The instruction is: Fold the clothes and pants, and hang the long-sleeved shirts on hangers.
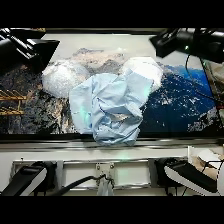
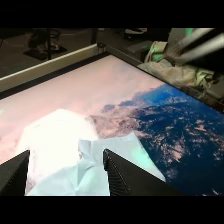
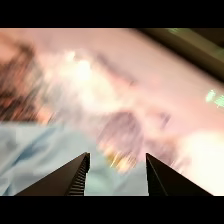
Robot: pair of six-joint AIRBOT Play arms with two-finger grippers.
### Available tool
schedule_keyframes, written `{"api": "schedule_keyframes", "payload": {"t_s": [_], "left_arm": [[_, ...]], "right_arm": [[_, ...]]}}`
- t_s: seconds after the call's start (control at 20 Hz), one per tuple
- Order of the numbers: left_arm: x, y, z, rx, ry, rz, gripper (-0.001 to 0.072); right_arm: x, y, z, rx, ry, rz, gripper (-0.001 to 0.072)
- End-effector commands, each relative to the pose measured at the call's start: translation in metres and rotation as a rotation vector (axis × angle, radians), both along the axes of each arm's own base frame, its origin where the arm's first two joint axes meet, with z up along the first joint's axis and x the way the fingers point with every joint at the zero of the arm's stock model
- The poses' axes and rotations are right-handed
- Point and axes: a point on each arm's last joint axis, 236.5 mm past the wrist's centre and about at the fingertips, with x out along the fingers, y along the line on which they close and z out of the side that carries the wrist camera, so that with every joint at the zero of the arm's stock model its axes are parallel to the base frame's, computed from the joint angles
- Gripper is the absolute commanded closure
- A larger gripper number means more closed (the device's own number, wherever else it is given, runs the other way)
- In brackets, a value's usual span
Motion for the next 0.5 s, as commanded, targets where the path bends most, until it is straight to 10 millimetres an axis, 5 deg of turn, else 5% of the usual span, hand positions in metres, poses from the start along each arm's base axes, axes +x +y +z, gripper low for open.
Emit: {"api": "schedule_keyframes", "payload": {"t_s": [0.0, 0.45], "left_arm": [[0.000, 0.000, 0.000, 0.000, -0.001, -0.001, 0.0232], [0.000, 0.000, 0.000, 0.000, -0.001, -0.001, 0.0231]], "right_arm": [[0.028, -0.019, 0.072, 0.074, -0.316, -0.112, 0.0291], [0.033, -0.042, 0.134, 0.176, -0.555, -0.218, 0.0291]]}}
